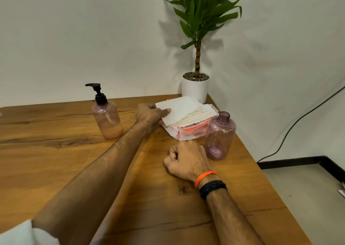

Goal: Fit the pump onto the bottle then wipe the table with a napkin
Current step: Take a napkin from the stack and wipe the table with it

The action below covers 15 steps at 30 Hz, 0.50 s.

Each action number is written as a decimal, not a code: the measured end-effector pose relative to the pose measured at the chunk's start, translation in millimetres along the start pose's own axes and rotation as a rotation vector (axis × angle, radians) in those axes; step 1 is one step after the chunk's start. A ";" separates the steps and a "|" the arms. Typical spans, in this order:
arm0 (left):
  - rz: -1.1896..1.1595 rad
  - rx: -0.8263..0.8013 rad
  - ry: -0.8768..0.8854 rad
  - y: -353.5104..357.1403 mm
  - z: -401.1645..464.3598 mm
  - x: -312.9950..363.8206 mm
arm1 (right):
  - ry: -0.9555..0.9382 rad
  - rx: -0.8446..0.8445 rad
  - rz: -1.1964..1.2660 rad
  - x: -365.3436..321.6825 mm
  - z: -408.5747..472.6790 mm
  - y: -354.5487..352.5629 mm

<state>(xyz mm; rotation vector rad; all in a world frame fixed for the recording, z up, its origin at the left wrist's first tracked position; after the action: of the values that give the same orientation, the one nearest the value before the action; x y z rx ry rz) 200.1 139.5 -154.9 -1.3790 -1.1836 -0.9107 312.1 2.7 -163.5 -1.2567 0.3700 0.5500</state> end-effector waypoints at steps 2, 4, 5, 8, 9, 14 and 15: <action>-0.087 -0.016 -0.013 -3.1 -7.6 -2.0 | 0.002 0.006 0.001 0.7 0.5 -0.3; -0.192 -0.020 -0.021 -10.7 -17.2 -3.5 | 0.009 0.003 0.009 1.5 -0.3 -0.8; -0.235 -0.021 -0.024 -14.7 -21.5 -3.9 | 0.019 -0.004 0.022 2.6 -0.2 -0.7; -0.344 -0.020 -0.023 -32.3 -38.7 -4.1 | 0.049 -0.008 0.053 2.4 -1.1 -0.1; -0.384 -0.024 -0.025 -36.9 -44.5 -4.2 | 0.067 0.008 0.063 3.0 -0.8 -1.2; -0.418 -0.032 -0.051 -58.1 -80.8 -14.9 | 0.244 0.077 0.674 1.0 -5.1 -4.5; -0.408 -0.026 -0.061 -61.7 -87.7 -19.1 | 0.282 0.087 0.786 -1.4 -6.0 -4.2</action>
<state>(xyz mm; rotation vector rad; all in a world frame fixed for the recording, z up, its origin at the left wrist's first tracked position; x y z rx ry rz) 143.1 47.3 -145.4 -1.2124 -1.5377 -1.1762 313.6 -4.2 -161.0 -1.0778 1.1366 1.0070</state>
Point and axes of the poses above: each hand's wrist, its own z-axis towards the middle knuckle, its own y-axis out of the palm, x = y × z, the point moved 7 cm from there along z, towards the middle knuckle, and after that the axes turned 6 degrees about z, right-handed, at the moved point
